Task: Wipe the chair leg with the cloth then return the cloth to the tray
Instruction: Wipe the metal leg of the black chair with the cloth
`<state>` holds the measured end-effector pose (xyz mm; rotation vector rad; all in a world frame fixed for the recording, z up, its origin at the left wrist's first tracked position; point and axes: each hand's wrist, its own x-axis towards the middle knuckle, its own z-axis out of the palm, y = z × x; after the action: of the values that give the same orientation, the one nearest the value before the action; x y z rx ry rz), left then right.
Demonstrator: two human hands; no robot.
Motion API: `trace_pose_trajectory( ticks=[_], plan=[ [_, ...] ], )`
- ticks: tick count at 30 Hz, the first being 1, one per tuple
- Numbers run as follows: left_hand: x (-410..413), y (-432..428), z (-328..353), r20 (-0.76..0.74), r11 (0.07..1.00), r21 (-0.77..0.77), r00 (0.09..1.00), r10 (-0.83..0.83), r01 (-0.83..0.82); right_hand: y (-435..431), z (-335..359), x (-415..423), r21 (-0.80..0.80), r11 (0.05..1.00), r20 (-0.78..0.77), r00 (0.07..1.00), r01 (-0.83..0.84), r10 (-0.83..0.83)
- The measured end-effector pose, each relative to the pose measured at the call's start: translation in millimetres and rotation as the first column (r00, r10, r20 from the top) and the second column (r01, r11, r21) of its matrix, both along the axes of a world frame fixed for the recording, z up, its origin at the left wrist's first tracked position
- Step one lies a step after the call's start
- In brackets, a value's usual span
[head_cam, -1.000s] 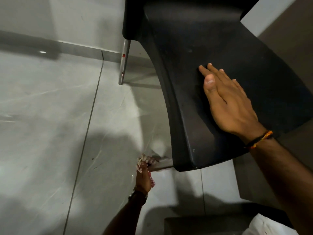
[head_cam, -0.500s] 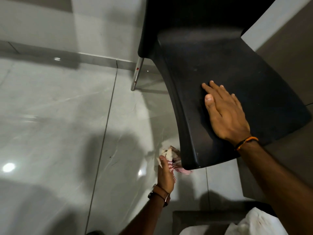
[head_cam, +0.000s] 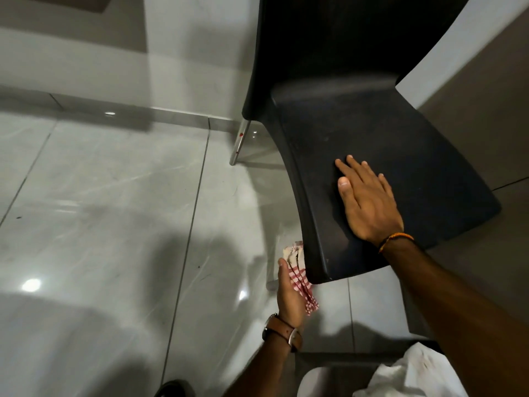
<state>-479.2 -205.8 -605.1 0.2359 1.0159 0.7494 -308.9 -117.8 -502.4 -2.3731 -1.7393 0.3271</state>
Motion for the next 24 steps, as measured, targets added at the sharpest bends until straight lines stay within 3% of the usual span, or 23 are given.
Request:
trace_pose_trajectory(
  ticks=[8, 13, 24],
  plan=[
    [-20, 6, 4, -0.066, 0.994, -0.091, 0.996, -0.062, 0.056, 0, 1, 2, -0.029, 1.0, 0.004, 1.0, -0.009, 0.01],
    [-9, 2, 13, -0.165, 0.988, -0.033, 0.974, -0.156, 0.153, 0, 2, 2, -0.008, 1.0, 0.0, 1.0, -0.011, 0.011],
    [0, 0, 0, -0.158, 0.971, 0.058, 0.963, -0.22, 0.232, 0, -2, 3, 0.011, 1.0, -0.002, 1.0, -0.02, 0.02]
  ],
)
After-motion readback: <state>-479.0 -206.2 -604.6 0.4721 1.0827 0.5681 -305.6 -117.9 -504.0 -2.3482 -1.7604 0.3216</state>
